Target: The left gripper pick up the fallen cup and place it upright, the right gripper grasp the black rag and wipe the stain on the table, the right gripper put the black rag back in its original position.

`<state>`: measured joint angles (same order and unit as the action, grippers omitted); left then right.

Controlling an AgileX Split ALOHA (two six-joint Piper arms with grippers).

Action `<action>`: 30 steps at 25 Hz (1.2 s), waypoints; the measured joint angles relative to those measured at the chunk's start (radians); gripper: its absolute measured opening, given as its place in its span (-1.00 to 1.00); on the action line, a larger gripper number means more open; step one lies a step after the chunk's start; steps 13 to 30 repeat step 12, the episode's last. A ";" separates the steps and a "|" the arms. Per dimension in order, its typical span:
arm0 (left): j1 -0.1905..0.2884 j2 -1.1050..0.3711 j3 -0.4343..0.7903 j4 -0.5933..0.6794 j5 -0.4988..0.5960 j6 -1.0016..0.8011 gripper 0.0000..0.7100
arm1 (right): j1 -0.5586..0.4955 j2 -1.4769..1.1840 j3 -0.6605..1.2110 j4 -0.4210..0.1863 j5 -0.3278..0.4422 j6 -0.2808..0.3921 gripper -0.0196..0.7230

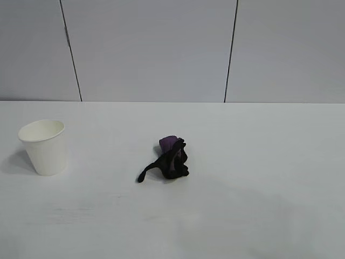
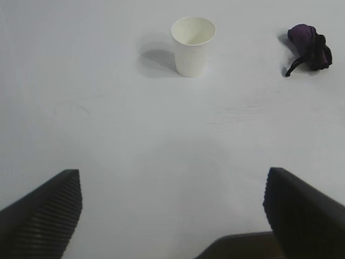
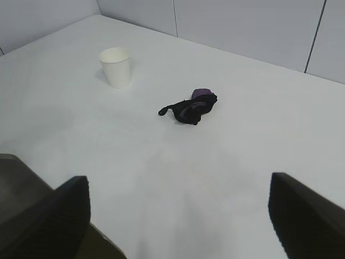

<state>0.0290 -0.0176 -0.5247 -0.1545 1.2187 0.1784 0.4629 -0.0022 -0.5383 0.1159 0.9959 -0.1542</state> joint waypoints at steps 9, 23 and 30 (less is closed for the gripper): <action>0.000 0.000 0.000 0.000 0.000 0.000 0.86 | 0.000 -0.016 0.047 0.000 0.047 0.020 0.73; 0.000 0.000 0.000 0.000 0.000 0.000 0.86 | 0.000 -0.016 0.065 0.005 0.088 0.022 0.73; 0.000 0.000 0.000 0.000 0.000 0.000 0.86 | 0.000 -0.016 0.065 0.005 0.088 0.022 0.73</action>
